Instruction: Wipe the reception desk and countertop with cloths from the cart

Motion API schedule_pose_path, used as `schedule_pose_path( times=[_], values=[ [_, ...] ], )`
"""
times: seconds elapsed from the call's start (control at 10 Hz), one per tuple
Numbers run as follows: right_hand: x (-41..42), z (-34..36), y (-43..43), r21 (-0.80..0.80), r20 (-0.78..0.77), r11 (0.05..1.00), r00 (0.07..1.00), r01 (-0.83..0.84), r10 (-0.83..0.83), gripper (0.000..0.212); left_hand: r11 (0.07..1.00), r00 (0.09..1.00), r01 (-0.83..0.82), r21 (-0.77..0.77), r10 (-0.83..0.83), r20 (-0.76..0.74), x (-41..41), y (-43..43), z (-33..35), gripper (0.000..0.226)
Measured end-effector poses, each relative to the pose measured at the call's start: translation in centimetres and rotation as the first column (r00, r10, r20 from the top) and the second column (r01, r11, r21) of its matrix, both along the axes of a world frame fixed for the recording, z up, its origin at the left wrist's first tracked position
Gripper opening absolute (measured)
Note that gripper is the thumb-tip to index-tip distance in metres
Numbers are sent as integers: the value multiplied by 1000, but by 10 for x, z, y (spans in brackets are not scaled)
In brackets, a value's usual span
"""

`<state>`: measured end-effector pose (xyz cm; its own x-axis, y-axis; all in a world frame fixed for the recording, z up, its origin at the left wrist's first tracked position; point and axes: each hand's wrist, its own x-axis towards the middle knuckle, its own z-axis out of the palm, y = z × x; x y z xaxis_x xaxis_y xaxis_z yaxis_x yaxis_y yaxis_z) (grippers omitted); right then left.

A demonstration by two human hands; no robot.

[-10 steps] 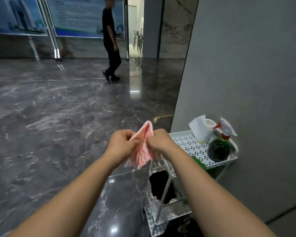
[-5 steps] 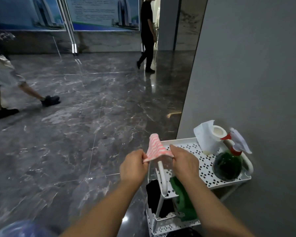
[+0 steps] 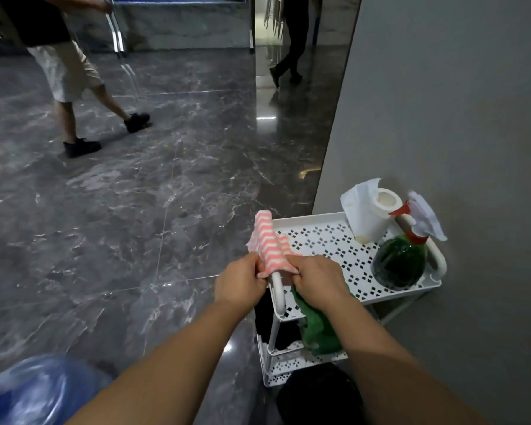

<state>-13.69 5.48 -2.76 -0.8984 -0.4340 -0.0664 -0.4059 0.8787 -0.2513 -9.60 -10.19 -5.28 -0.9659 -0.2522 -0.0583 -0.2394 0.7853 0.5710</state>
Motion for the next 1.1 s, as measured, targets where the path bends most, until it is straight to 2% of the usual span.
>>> schedule_pose_path(
  times=[0.1, 0.2, 0.3, 0.4, 0.5, 0.6, 0.7, 0.8, 0.9, 1.0, 1.1],
  values=[
    [0, 2, -5, 8, 107, 999, 993, -46, 45, 28, 998, 993, 60, 33, -63, 100, -3, -6, 7, 21],
    [-3, 8, -4, -81, 297, 996, 953, -31, 54, 28, 986, 974, 109, 126, -131, 187, -8, -16, 14, 15],
    [-21, 24, -3, -446, 520, 851, 854, 277, -5, 33, 878, 985, -81, 472, -3, 175, -16, -32, 30, 24],
    [-31, 27, -15, -583, 599, 663, 800, 470, -41, 39, 747, 973, -233, 623, 175, 153, -23, -28, 42, 22],
    [-30, 15, -52, -615, 785, 343, 591, 710, 186, 56, 436, 938, -345, 831, 199, 285, -34, -2, 50, 40],
    [-26, 1, -68, -566, 823, 228, 526, 792, 217, 63, 215, 904, -421, 881, 179, 388, -40, 13, 43, 63],
    [-27, -9, -68, -560, 827, 207, 529, 802, 189, 60, 182, 898, -425, 887, 212, 386, -46, 23, 35, 61],
    [-29, -5, -64, -580, 815, 238, 554, 779, 173, 60, 223, 907, -409, 885, 204, 368, -46, 25, 37, 64],
    [-33, 7, -63, -584, 790, 430, 604, 688, 105, 67, 356, 931, -364, 861, 163, 327, -45, 14, 46, 67],
    [-37, 21, -66, -571, 720, 618, 691, 541, 61, 74, 543, 948, -313, 779, 133, 288, -42, -6, 55, 74],
    [-37, 47, -75, -377, 558, 874, 828, 306, -49, 81, 676, 955, -283, 681, 128, 269, -33, -33, 66, 82]
  ],
)
